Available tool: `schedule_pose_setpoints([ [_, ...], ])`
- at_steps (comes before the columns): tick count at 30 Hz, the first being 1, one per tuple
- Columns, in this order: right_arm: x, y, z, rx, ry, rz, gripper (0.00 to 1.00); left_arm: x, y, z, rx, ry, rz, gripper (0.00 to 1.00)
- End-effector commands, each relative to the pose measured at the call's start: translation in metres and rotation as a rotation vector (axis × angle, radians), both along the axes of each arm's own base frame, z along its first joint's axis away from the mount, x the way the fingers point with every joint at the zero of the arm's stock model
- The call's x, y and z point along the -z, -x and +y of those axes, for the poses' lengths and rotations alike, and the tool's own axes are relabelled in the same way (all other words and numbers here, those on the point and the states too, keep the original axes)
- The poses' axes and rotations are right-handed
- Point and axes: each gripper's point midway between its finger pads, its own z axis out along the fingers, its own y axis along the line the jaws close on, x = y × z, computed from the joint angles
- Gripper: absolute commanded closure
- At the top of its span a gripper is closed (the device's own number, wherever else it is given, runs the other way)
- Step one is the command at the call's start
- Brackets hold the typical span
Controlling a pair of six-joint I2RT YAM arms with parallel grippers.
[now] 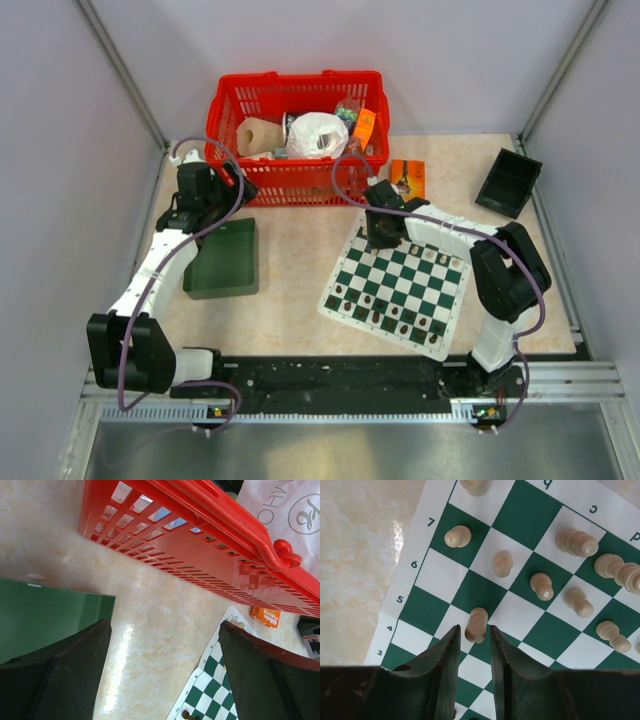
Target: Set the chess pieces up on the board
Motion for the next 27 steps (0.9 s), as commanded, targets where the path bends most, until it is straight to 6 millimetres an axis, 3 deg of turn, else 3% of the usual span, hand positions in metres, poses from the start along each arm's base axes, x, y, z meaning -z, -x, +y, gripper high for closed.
schedule_pose_setpoints([
  [1,-0.0071,-0.006,0.0082,-0.022,0.005,-0.025,0.7,-0.0081,-0.0039,0.0012,0.001,0.003,-0.04,0.06],
  [27,-0.0042,-0.0049,0.0076,-0.025,0.01,-0.019,0.8,-0.0059,-0.0039,0.0009,0.004,0.002,-0.036,0.06],
])
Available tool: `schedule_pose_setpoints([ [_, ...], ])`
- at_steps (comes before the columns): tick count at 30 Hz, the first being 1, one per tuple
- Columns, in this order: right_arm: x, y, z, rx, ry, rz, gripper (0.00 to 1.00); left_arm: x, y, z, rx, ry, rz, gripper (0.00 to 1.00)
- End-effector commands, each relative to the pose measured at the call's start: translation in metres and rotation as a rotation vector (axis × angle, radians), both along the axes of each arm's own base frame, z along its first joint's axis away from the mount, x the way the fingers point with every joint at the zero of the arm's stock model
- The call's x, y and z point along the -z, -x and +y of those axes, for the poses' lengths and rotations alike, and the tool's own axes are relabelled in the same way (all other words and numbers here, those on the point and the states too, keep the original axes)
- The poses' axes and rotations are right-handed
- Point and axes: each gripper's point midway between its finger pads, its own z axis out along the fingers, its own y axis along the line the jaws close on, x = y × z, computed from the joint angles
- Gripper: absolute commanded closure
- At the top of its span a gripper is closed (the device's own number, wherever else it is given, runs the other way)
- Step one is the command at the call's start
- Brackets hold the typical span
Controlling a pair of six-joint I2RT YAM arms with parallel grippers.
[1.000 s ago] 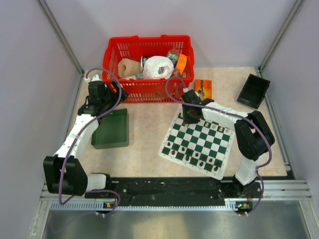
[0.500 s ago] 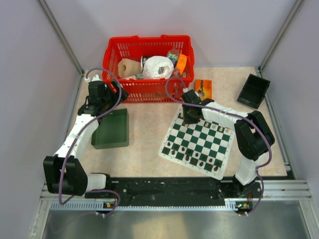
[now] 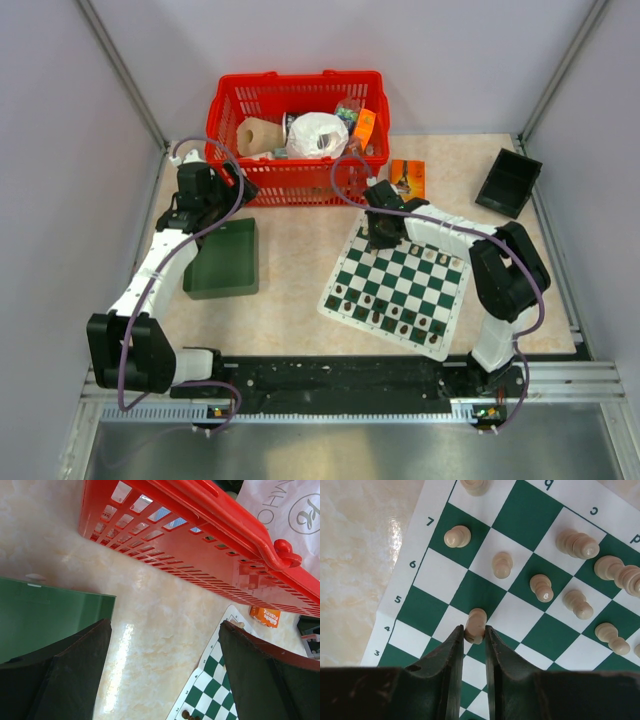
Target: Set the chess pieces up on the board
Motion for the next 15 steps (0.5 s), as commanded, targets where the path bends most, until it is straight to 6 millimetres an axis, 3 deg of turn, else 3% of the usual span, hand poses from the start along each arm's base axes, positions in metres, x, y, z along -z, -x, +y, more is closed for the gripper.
schedule_pose_setpoints([
  [1,-0.009,-0.006,0.008,-0.011,-0.001,-0.026,0.81,-0.006,-0.004,0.001,0.004,0.0,-0.036,0.06],
  [15,-0.048,-0.015,0.011,0.014,-0.05,-0.119,0.84,-0.005,-0.003,0.002,0.001,-0.001,-0.034,0.07],
])
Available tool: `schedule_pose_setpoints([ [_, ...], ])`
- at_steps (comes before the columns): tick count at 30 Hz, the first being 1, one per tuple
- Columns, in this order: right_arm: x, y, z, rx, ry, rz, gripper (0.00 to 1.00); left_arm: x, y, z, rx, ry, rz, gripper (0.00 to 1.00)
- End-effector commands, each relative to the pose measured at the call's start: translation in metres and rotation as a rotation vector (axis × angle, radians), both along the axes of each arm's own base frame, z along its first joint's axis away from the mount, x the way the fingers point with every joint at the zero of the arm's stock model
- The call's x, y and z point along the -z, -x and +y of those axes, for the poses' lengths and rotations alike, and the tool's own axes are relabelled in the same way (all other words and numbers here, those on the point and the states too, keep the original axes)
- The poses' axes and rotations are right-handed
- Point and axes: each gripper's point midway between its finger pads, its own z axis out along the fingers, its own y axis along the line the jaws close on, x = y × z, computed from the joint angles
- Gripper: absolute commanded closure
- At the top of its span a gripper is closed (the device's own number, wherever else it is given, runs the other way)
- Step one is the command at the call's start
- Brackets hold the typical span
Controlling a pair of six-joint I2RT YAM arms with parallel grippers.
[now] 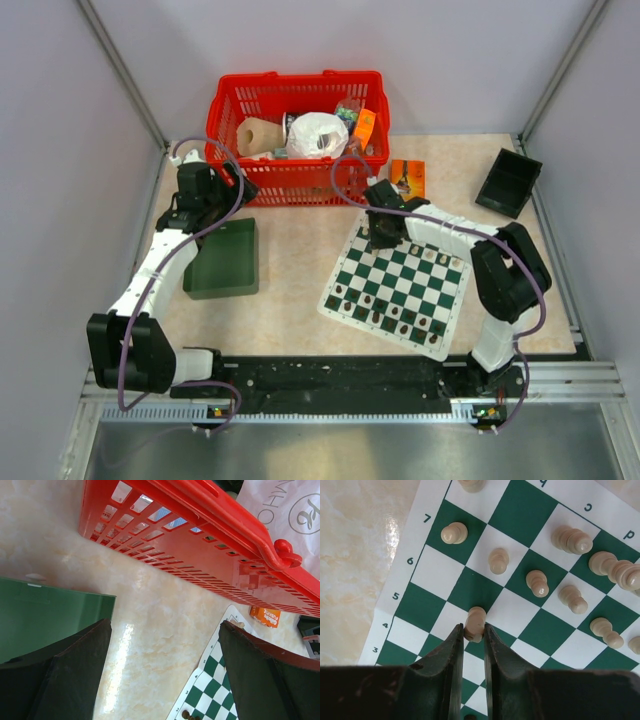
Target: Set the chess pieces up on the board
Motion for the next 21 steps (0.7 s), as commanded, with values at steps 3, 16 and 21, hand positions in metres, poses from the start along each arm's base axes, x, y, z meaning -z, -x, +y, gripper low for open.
schedule_pose_setpoints([
  [3,-0.059,-0.019,0.013,0.021,-0.074,-0.147,0.85,-0.005,-0.003,0.002,0.0,0.001,-0.034,0.06],
  [16,-0.097,-0.042,0.0,0.102,-0.102,-0.248,0.86,-0.006,-0.004,0.001,0.004,0.003,-0.038,0.06],
  [21,-0.098,-0.056,-0.012,0.149,-0.106,-0.251,0.86,-0.007,-0.003,0.001,0.002,0.001,-0.041,0.07],
])
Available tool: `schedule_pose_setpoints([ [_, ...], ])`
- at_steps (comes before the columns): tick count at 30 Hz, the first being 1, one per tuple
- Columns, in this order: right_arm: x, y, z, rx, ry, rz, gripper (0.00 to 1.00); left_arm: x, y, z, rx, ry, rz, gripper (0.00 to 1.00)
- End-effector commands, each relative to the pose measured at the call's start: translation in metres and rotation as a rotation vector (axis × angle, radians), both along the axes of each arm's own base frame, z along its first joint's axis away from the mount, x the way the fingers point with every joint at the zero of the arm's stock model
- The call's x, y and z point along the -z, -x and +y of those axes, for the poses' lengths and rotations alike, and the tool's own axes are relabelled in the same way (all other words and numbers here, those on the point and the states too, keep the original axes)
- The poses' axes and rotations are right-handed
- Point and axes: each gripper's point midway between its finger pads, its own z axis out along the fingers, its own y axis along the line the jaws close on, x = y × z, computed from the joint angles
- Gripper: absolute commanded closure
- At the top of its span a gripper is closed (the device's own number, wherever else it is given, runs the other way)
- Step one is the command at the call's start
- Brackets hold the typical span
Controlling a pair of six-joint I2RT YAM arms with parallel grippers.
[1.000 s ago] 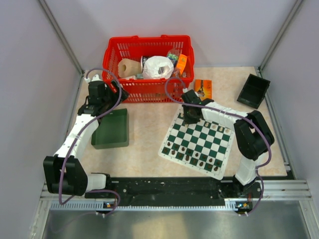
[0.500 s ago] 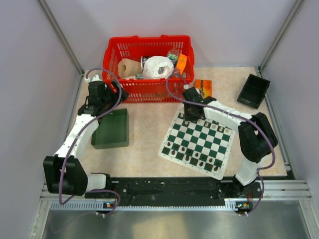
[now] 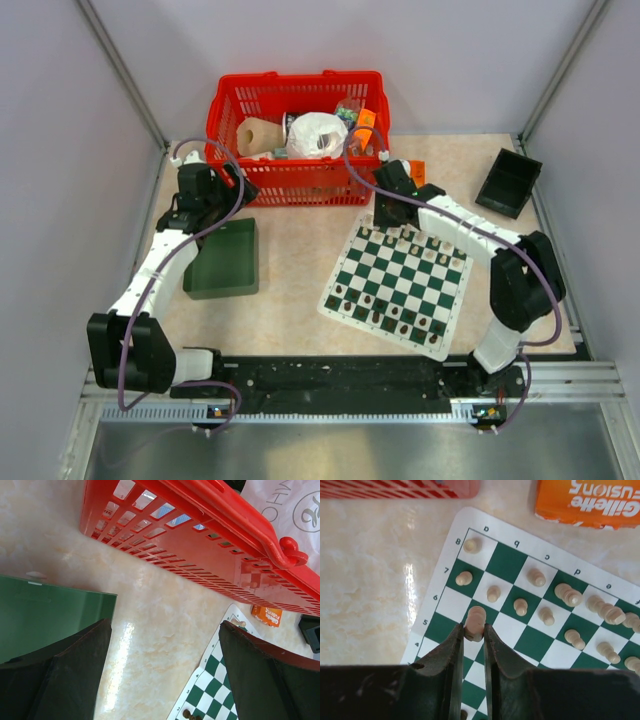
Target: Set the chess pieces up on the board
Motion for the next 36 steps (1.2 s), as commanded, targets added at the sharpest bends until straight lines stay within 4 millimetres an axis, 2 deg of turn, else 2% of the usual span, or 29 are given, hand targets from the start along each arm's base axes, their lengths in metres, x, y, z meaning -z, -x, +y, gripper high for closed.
schedule_pose_setpoints([
  [1,-0.035,-0.028,-0.011,0.074,-0.052,-0.095,0.86,-0.011,-0.004,0.002,0.0,-0.001,-0.049,0.07],
  [6,-0.031,-0.042,-0.024,0.115,-0.061,-0.106,0.86,-0.012,-0.003,0.002,0.001,0.0,-0.051,0.06],
  [13,-0.022,-0.055,-0.028,0.138,-0.079,-0.13,0.86,-0.014,-0.003,0.003,-0.002,-0.001,-0.054,0.07],
  [36,0.024,-0.058,-0.023,0.138,-0.058,-0.059,0.86,-0.012,-0.002,0.002,-0.002,-0.002,-0.049,0.07],
])
